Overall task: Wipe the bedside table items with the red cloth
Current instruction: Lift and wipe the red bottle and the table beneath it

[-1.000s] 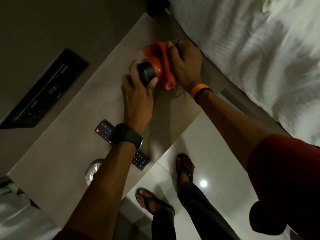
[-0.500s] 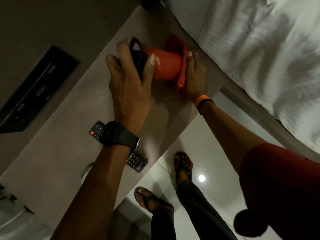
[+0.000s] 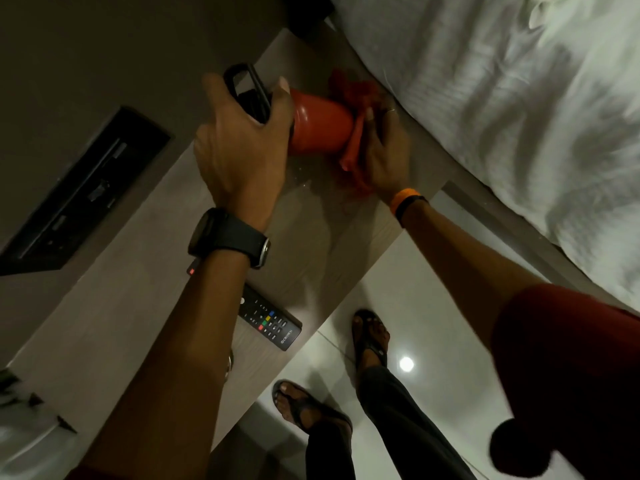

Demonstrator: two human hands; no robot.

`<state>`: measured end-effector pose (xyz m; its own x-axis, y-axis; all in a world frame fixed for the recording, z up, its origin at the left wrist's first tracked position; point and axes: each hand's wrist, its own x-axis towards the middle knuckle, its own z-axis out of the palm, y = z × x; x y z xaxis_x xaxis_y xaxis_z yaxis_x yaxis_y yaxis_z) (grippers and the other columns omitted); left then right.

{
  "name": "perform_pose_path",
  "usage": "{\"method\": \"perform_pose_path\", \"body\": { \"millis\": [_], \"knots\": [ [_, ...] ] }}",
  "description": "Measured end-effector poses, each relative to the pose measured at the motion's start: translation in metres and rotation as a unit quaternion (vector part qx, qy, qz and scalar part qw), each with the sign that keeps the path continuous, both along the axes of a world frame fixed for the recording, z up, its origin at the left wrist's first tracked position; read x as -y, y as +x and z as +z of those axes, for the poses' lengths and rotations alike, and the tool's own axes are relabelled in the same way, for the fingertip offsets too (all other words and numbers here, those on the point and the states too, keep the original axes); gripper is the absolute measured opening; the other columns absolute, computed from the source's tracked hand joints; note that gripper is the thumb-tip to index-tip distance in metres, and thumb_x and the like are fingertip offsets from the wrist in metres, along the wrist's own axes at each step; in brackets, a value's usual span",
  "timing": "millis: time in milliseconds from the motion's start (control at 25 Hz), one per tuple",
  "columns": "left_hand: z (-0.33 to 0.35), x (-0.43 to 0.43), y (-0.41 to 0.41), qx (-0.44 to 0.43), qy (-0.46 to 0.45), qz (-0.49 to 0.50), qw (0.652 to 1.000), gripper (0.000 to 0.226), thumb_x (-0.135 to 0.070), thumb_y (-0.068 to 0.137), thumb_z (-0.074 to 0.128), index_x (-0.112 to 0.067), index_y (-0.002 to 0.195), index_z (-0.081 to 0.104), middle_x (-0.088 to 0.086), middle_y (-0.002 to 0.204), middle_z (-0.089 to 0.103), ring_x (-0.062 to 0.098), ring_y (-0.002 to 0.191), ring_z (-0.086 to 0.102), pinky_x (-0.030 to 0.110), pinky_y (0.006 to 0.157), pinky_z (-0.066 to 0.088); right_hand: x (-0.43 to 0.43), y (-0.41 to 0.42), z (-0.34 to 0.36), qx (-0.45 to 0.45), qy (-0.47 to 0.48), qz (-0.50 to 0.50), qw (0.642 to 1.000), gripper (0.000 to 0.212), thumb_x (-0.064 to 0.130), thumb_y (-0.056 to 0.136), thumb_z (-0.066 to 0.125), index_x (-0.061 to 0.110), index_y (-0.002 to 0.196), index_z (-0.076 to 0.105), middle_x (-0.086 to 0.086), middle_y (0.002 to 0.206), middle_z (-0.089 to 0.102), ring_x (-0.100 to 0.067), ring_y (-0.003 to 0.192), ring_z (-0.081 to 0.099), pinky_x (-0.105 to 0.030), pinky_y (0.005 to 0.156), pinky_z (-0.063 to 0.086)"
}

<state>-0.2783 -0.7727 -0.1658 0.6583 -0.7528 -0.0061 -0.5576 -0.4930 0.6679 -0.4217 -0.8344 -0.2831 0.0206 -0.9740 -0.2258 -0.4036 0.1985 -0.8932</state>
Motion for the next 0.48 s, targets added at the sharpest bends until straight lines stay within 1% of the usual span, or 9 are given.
{"method": "perform_pose_path", "body": {
  "millis": [40,80,120,160,200,240,280,360,480],
  "knots": [
    [0.006,0.0,0.004,0.028,0.004,-0.004,1.0,0.06,-0.057,0.094,0.056,-0.01,0.13,0.049,-0.013,0.092,0.058,-0.006,0.069,0.048,-0.002,0.053,0.038,0.004,-0.006,-0.002,-0.02,-0.015,0.022,0.999,0.037,0.032,0.105,0.04,0.004,0.12,0.057,-0.009,0.114,0.065,-0.023,0.103,0.061,-0.052,0.097,0.049],
    [0.012,-0.001,0.009,0.059,0.005,-0.005,0.998,0.062,-0.059,0.093,0.054,-0.011,0.131,0.049,-0.011,0.097,0.062,-0.004,0.074,0.051,-0.004,0.058,0.036,0.004,-0.009,-0.003,-0.043,-0.032,0.06,0.997,0.04,0.039,0.104,0.039,0.01,0.123,0.057,-0.009,0.12,0.064,-0.024,0.109,0.06,-0.052,0.101,0.048],
    [0.019,-0.003,0.015,0.092,0.004,-0.002,0.996,0.064,-0.062,0.092,0.053,-0.012,0.131,0.049,-0.007,0.103,0.067,0.002,0.082,0.057,-0.003,0.068,0.037,0.001,-0.011,-0.005,-0.075,-0.048,0.119,0.989,0.042,0.044,0.103,0.037,0.018,0.131,0.054,-0.009,0.131,0.06,-0.025,0.121,0.056,-0.051,0.109,0.044],
    [0.026,-0.005,0.021,0.128,0.003,0.002,0.992,0.067,-0.065,0.09,0.051,-0.012,0.131,0.05,-0.003,0.107,0.069,0.01,0.091,0.061,0.007,0.079,0.042,-0.005,-0.01,-0.01,-0.13,-0.061,0.198,0.97,0.045,0.048,0.104,0.034,0.026,0.142,0.045,-0.008,0.148,0.049,-0.026,0.138,0.044,-0.051,0.119,0.034],
    [0.033,-0.007,0.027,0.165,0.003,0.0,0.986,0.069,-0.067,0.088,0.05,-0.012,0.131,0.052,0.0,0.107,0.07,0.016,0.096,0.064,0.021,0.085,0.046,-0.015,-0.003,-0.016,-0.209,-0.073,0.278,0.935,0.05,0.05,0.105,0.03,0.03,0.151,0.032,-0.007,0.161,0.031,-0.027,0.151,0.025,-0.052,0.125,0.019],
    [0.039,-0.009,0.031,0.198,0.002,-0.006,0.98,0.07,-0.069,0.087,0.048,-0.013,0.13,0.053,0.001,0.105,0.072,0.018,0.095,0.066,0.028,0.085,0.047,-0.026,0.006,-0.022,-0.288,-0.086,0.337,0.892,0.054,0.051,0.105,0.026,0.03,0.155,0.022,-0.007,0.167,0.015,-0.027,0.156,0.009,-0.053,0.127,0.008],
    [0.042,-0.009,0.033,0.228,0.003,-0.01,0.974,0.07,-0.07,0.087,0.046,-0.015,0.13,0.054,0.001,0.104,0.072,0.018,0.094,0.067,0.029,0.083,0.046,-0.034,0.018,-0.028,-0.339,-0.104,0.373,0.858,0.055,0.052,0.105,0.023,0.03,0.156,0.018,-0.008,0.168,0.005,-0.028,0.156,-0.001,-0.054,0.128,0.002],
    [0.046,-0.012,0.036,0.264,0.017,-0.014,0.964,0.069,-0.07,0.088,0.044,-0.018,0.133,0.054,0.0,0.106,0.073,0.017,0.093,0.068,0.027,0.081,0.045,-0.046,0.035,-0.033,-0.364,-0.147,0.433,0.811,0.054,0.051,0.106,0.02,0.032,0.156,0.019,-0.009,0.168,0.005,-0.03,0.156,-0.003,-0.055,0.127,0.0],
    [0.045,-0.015,0.037,0.252,0.061,-0.058,0.964,0.066,-0.068,0.088,0.047,-0.016,0.129,0.053,0.006,0.104,0.073,0.026,0.091,0.07,0.038,0.075,0.05,-0.062,0.013,-0.039,-0.333,-0.238,0.564,0.717,0.049,0.042,0.107,0.027,0.037,0.155,0.019,-0.003,0.168,0.009,-0.028,0.156,0.001,-0.054,0.128,0.004]
  ]
}}
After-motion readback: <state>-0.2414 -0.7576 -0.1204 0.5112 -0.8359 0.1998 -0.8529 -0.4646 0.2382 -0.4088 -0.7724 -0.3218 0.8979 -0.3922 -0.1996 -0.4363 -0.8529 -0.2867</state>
